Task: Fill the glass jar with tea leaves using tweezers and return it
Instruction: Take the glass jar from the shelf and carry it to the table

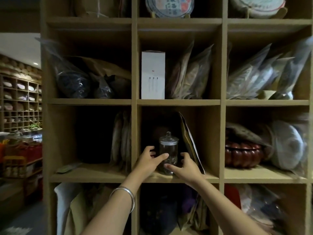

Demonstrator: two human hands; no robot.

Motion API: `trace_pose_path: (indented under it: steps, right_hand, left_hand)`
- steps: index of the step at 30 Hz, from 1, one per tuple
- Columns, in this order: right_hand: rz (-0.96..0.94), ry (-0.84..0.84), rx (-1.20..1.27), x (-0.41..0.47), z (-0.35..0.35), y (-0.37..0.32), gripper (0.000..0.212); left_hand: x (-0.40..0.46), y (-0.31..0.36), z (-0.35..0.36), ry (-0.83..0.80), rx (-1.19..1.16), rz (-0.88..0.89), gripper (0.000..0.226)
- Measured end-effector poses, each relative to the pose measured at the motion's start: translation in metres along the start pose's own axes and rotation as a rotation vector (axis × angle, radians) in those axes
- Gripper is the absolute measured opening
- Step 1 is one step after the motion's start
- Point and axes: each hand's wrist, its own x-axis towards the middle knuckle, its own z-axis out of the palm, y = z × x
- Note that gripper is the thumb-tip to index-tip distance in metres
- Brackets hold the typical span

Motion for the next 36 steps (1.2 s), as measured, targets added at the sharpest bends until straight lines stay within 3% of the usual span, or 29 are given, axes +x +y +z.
trace_pose_path:
  steps: [6, 13, 22, 36]
  right_hand:
    - [-0.033, 0.079, 0.061, 0.011, 0.025, 0.003, 0.075]
    - [-0.062, 0.108, 0.137, 0.016, 0.023, 0.004, 0.063]
    - [-0.124, 0.130, 0.206, 0.001, 0.012, -0.003, 0.075]
    - [-0.168, 0.160, 0.221, -0.064, -0.013, -0.054, 0.074]
  left_hand:
    - [0.014, -0.007, 0.012, -0.024, -0.071, 0.099, 0.061]
    - [0.018, 0.003, 0.017, 0.032, 0.003, 0.123, 0.052]
    - [0.002, 0.026, 0.008, -0.057, -0.014, 0.109, 0.060]
    - [-0.075, 0.066, -0.022, -0.090, -0.087, 0.154, 0.066]
